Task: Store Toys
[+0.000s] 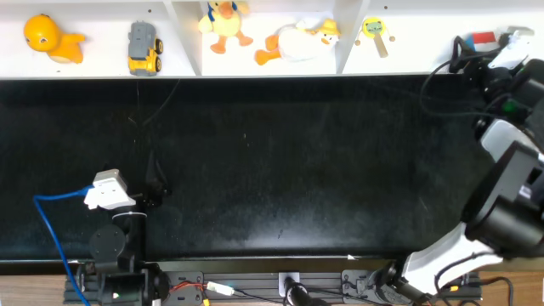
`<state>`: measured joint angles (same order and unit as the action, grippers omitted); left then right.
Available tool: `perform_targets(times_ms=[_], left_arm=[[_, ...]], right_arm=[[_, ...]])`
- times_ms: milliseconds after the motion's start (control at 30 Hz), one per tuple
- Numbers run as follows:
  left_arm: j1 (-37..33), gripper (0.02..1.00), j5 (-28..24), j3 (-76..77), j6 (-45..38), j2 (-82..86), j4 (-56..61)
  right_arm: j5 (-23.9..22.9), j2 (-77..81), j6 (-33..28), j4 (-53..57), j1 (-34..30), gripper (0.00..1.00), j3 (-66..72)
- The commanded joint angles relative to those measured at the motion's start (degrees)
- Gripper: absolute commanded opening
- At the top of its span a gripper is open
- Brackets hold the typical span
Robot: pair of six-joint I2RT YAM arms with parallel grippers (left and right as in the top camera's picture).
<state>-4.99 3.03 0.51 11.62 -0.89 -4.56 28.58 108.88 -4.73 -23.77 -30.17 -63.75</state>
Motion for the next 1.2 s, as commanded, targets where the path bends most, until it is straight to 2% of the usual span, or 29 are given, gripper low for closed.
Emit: perform_targets(times_ms=[33,300,500,633,767,1033,1200], left_arm=[[-0.39,0.998,-0.57,-0.04,-0.85,0.61,-0.17],[-0.39,0.998,-0.57,-0.04,-0.83,0.61,-0.15],[-0.39,0.998,-0.57,-0.04,-0.85,0.61,-0.15],[-0.39,0.998,-0.57,-0.04,-0.85,0.61,-0.15],[-0.39,0.998,-0.57,-0.04,-0.85,0.61,-0.15],[-0.39,0.998,-0.57,-0.04,-0.85,0.61,-0.17],[-0.39,0.998,-0.57,-0.04,-0.85,0.61,-0.15]], right_arm=[[-3.63,-10.73,0.52,6.12,0.26,0.998,-1.03],[-12.22,-24.98,2.62,27.98,0.57,0.998,-1.03],[-11.82,-32.44,0.57,39.65,1.03,0.996,-1.03],[-7.32,-35.1,-1.64,43.28,2.99,0.998,-1.03],[-7.72,-36.26,-1.73,42.99,9.46,0.998,-1.03],[-14.97,-36.26,-4.5,43.01,25.18,0.998,-1.03],[-16.46,-36.26,-4.46,43.45,30.18,0.996,-1.03]])
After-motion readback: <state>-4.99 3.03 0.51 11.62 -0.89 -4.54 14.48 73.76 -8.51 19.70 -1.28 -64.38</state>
